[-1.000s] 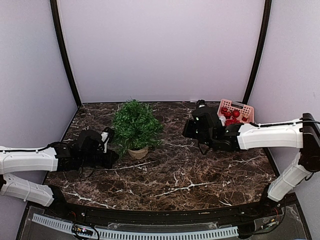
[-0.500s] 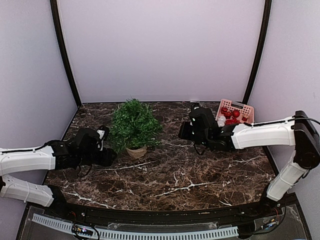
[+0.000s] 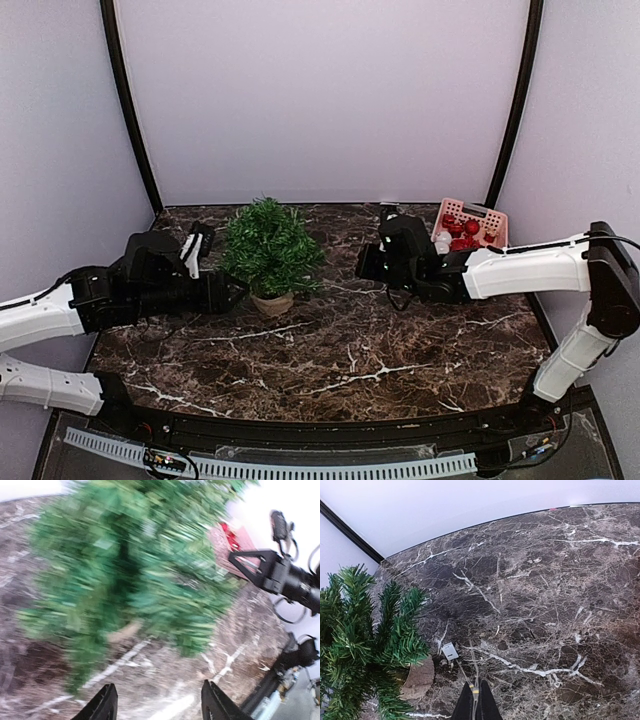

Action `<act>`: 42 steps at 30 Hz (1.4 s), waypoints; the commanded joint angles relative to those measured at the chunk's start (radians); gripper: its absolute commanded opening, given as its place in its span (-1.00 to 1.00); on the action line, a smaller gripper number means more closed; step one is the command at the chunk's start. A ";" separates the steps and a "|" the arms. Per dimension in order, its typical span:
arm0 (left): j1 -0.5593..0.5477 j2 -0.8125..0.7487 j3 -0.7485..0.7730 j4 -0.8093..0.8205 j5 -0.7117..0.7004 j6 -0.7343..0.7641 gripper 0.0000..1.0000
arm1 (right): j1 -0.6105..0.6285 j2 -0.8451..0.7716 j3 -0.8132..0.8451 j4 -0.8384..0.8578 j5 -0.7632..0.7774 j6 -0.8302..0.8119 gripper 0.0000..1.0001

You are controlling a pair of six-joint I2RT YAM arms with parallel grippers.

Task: Decorate the small christmas tree
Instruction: Wrap the light string in the gap of the branches.

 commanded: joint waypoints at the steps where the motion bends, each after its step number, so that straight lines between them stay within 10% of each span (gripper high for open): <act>1: -0.089 0.092 0.048 0.132 0.052 -0.123 0.24 | 0.008 -0.036 -0.017 0.042 0.000 0.013 -1.00; 15: -0.106 0.316 0.085 0.258 -0.019 -0.179 0.39 | 0.008 -0.085 -0.048 0.048 0.016 0.014 -1.00; 31: -0.105 0.299 0.068 0.200 -0.054 -0.134 -0.79 | 0.028 -0.134 -0.061 -0.003 0.037 0.019 -1.00; 42: -0.105 0.225 0.064 0.118 0.042 0.089 -1.00 | 0.115 -0.257 -0.095 -0.120 0.157 0.074 -1.00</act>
